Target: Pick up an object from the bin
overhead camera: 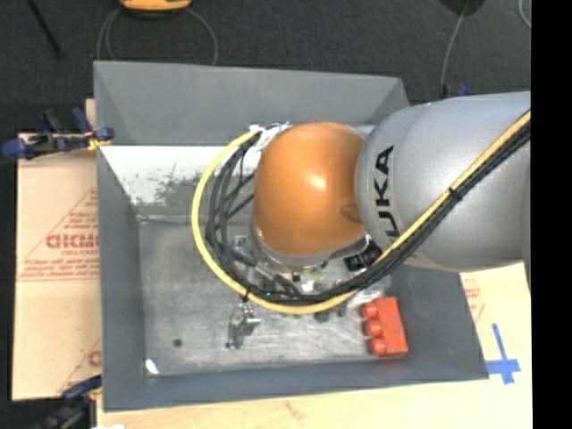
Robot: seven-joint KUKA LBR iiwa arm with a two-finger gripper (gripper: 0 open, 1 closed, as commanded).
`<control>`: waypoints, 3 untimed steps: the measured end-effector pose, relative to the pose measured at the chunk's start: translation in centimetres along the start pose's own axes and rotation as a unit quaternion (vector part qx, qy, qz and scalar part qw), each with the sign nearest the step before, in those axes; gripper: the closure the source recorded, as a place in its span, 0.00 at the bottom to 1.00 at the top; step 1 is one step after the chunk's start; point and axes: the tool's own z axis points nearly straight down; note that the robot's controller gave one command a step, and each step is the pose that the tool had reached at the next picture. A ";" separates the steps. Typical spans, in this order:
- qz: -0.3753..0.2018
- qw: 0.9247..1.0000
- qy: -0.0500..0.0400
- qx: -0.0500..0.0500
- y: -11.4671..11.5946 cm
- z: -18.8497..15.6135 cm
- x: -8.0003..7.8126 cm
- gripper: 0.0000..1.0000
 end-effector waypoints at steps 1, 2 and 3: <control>-0.102 0.995 -0.002 0.002 -6.0 9.7 -7.3 0.00; -0.178 0.984 -0.002 0.002 -13.6 11.5 -5.3 0.00; -0.071 0.997 -0.007 -0.002 -16.7 14.5 -5.9 0.00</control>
Offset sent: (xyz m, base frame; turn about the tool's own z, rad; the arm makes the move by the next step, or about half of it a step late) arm 0.0713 -0.0555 -0.0951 -0.2078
